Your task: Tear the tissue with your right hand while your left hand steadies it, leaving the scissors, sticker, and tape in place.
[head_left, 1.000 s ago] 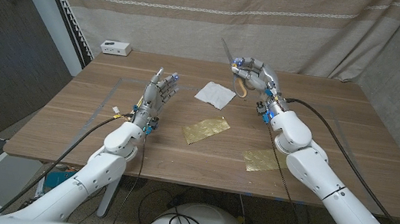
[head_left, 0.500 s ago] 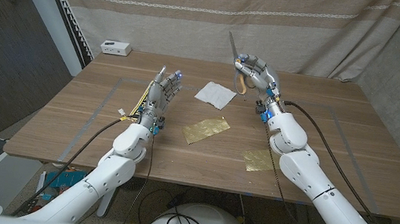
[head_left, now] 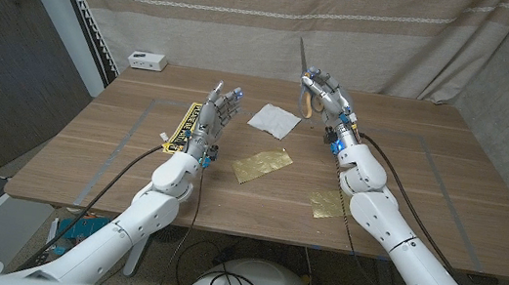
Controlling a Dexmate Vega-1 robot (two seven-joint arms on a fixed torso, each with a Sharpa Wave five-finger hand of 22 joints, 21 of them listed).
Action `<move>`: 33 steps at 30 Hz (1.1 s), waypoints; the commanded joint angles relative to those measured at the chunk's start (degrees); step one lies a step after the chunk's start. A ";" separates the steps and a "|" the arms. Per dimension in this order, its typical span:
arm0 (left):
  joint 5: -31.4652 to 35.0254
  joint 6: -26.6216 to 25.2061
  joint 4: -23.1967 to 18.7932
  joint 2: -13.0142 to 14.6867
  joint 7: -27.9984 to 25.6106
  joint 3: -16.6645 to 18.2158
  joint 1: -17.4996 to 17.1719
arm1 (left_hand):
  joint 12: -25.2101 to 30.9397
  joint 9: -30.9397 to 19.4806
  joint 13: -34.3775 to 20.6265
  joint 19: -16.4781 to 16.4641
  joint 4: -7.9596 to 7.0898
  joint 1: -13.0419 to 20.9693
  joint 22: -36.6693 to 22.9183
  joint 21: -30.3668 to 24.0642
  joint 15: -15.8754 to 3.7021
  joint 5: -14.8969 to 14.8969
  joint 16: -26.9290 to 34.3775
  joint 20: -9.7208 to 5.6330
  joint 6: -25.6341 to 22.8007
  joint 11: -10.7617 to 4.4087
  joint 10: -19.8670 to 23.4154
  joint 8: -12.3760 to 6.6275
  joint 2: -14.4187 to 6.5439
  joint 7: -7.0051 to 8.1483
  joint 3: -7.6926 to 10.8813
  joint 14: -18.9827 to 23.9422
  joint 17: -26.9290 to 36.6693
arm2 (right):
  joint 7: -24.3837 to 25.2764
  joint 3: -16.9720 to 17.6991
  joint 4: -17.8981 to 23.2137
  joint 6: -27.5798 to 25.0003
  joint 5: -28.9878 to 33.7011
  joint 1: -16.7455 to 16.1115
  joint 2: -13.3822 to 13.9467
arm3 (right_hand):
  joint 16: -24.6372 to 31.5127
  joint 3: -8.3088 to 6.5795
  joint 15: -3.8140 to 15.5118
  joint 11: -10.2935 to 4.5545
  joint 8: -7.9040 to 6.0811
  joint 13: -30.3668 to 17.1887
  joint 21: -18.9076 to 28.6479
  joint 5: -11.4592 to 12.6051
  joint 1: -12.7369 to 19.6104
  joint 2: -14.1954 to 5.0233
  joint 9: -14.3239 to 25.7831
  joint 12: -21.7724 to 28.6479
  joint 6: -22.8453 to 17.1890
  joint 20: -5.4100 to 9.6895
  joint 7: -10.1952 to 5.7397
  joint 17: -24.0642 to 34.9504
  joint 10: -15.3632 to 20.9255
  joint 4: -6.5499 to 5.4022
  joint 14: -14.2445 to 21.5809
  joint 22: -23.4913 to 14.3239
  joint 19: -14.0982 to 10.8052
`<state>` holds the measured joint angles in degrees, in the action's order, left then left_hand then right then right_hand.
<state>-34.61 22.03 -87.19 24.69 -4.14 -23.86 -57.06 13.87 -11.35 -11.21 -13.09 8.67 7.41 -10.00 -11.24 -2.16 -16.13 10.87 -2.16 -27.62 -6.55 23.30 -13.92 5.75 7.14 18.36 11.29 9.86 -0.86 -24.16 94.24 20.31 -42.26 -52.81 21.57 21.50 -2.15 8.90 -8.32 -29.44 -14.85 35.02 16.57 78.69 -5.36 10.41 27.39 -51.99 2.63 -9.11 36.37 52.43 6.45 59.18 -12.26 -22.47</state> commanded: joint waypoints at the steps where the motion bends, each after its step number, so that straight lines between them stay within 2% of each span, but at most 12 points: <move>1: 1.22 -0.88 -1.37 -0.41 -0.34 -1.31 1.40 | 0.11 -0.54 -0.36 0.33 0.72 3.14 -0.12 0.11 -7.13 0.08 -0.19 -4.85 -3.98 -0.22 0.42 -1.63 -0.58 0.17 1.46 0.29 0.12 | -5.16 0.89 -2.74 -0.68 -7.86 1.54 -2.29 | 0.19 -0.53 5.01 -1.62 0.37 -0.13 0.30 0.44 4.28 -4.53 0.13 0.12 -0.51 8.98 0.05 0.11 1.92 -0.12 1.09 -0.08 0.38; 5: 1.45 -0.75 -1.59 -0.34 -0.09 -1.50 1.56 | -0.03 -0.90 -0.44 0.41 1.18 5.40 -0.09 0.15 -7.20 0.20 -0.26 -4.87 -5.35 -0.71 0.37 -2.27 -1.16 -0.37 2.44 0.22 0.11 | -6.37 0.86 -3.50 -1.20 -8.76 2.08 -2.48 | 0.17 -0.54 5.01 -1.66 0.47 -0.12 0.35 0.40 4.27 -4.54 0.13 0.08 -0.51 8.98 0.03 0.06 1.90 -0.13 1.09 -0.08 0.42; 7: 2.13 -0.26 -1.55 -0.30 -0.21 -1.62 1.56 | -0.45 -1.22 -0.51 0.63 1.80 8.65 -0.03 0.25 -7.26 0.21 -0.46 -4.86 -5.49 -0.87 -0.41 -2.45 -1.62 -0.66 3.74 -0.39 0.09 | -7.13 0.89 -3.94 -2.01 -10.04 2.38 -2.79 | 0.16 -0.54 5.01 -1.68 0.51 -0.11 0.37 0.39 4.27 -4.54 0.14 0.07 -0.54 8.98 0.04 0.03 1.93 -0.13 1.09 -0.07 0.43; 9: 1.99 0.28 -1.49 -0.56 -0.09 -1.60 1.46 | -0.65 -1.54 -0.57 0.79 2.12 11.69 0.01 0.30 -7.43 0.15 -0.51 -4.86 -7.26 -1.30 -0.74 -3.31 -0.96 -1.17 4.50 -0.93 0.10 | -7.79 0.72 -4.65 -2.29 -10.28 2.76 -2.99 | 0.14 -0.56 5.01 -1.71 0.60 -0.09 0.42 0.35 4.27 -4.55 0.15 0.05 -0.59 8.97 0.07 -0.02 1.95 -0.15 1.10 -0.07 0.46; 10: 1.60 0.36 -1.50 -0.72 0.02 -1.53 1.40 | -0.73 -1.70 -0.61 0.68 2.16 13.36 0.02 0.26 -7.45 0.12 -0.51 -4.86 -8.38 -1.36 -0.89 -3.83 -0.34 -1.95 4.79 -1.16 0.10 | -7.97 0.73 -4.82 -2.64 -10.84 2.83 -3.23 | 0.14 -0.56 5.01 -1.71 0.63 -0.09 0.43 0.34 4.27 -4.55 0.15 0.04 -0.58 8.97 0.04 -0.03 1.95 -0.15 1.10 -0.07 0.47; 11: 1.81 0.07 -1.72 -0.65 -0.39 -1.51 1.35 | -0.71 -1.84 -0.65 -0.73 2.15 15.33 0.01 -0.24 -7.51 0.08 -0.46 -4.57 -8.80 -1.38 -0.76 -4.05 0.52 -2.23 5.04 -1.29 0.10 | -8.46 0.74 -4.99 -3.06 -11.40 2.94 -3.28 | 0.12 -0.56 5.01 -1.73 0.64 -0.08 0.46 0.33 4.27 -4.54 0.15 0.06 -0.64 8.97 0.07 -0.05 2.02 -0.14 1.08 -0.07 0.48; 14: 1.19 -0.42 -2.16 -0.67 -0.53 -1.34 1.18 | -0.56 -1.81 -0.69 -3.83 1.99 18.40 -0.04 -1.10 -6.68 0.07 -0.01 -5.12 -8.90 -0.43 -0.30 -3.97 2.21 -3.29 5.18 -0.08 0.11 | -9.19 0.78 -5.54 -3.87 -12.37 3.32 -3.60 | 0.07 -0.56 5.02 -1.74 0.77 -0.06 0.53 0.29 4.28 -4.50 0.16 0.02 -0.65 8.97 0.05 -0.13 2.03 -0.13 1.05 -0.06 0.51; 20: -0.65 -0.66 -2.23 -1.20 0.06 -1.14 0.97 | -0.45 -1.64 -0.72 -2.82 1.72 19.80 -0.13 -0.46 -7.10 0.13 -0.10 -5.54 -9.16 -0.60 0.10 -3.84 3.03 -3.95 5.06 0.07 0.14 | -9.88 1.29 -6.12 -5.18 -14.51 3.72 -4.51 | 0.12 -0.57 5.01 -1.72 1.05 -0.03 0.66 0.22 4.26 -4.48 0.17 -0.09 -0.56 8.96 0.06 -0.15 1.94 -0.15 1.16 -0.05 0.55; 24: -1.29 -0.74 -2.05 -1.48 0.46 -1.25 0.97 | -0.90 -1.51 -0.73 -1.84 1.38 20.25 -0.21 -0.07 -7.62 0.21 -0.50 -5.91 -9.62 -0.91 -1.01 -3.81 3.46 -3.37 4.78 -0.98 0.18 | -10.03 1.58 -6.32 -5.84 -15.43 3.75 -4.95 | 0.29 -0.62 5.00 -1.72 1.32 0.00 0.76 0.14 4.24 -4.56 0.20 -0.30 -0.60 8.96 -0.03 -0.02 1.64 -0.20 1.34 -0.03 0.75; 27: -1.55 -0.87 -2.04 -1.49 0.76 -1.32 1.04 | -1.09 -1.44 -0.74 -1.59 1.22 20.47 -0.26 0.00 -7.80 0.25 -0.59 -6.06 -9.85 -0.81 -1.52 -3.76 3.54 -2.40 4.64 -1.38 0.21 | -10.27 1.74 -6.47 -6.23 -16.07 3.74 -5.28 | 0.25 -0.63 5.00 -1.76 1.40 0.01 0.77 0.11 4.24 -4.57 0.21 -0.33 -0.63 8.95 -0.07 -0.07 1.62 -0.21 1.30 -0.02 0.87; 33: -1.82 -0.90 -2.03 -1.52 1.23 -1.36 1.37 | -1.07 -1.35 -0.76 -1.46 1.09 20.91 -0.30 0.00 -7.85 0.26 -0.56 -6.11 -10.38 -1.44 -1.52 -3.81 3.43 -2.48 4.62 -1.55 0.22 | -10.78 2.34 -6.70 -6.75 -17.65 3.70 -6.09 | 0.22 -0.65 5.01 -1.83 1.64 0.03 0.77 0.03 4.23 -4.54 0.23 -0.43 -0.61 8.92 -0.32 -0.12 1.56 -0.22 1.24 0.01 1.20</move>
<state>-35.42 21.45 -89.17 23.56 -3.75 -25.16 -55.92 12.82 -12.72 -11.88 -14.91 10.19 27.48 -10.02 -11.42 -2.17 -15.88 10.36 -2.36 -37.34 -7.46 21.73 -17.64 9.32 4.62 22.89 9.80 10.02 -10.30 -22.58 88.20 15.30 -56.44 -49.30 16.73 21.28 -2.15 8.91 -9.03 -27.91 -14.59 35.48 16.76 78.69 -5.36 10.55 26.76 -52.20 2.35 -9.32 36.09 53.13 6.45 59.18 -12.27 -21.58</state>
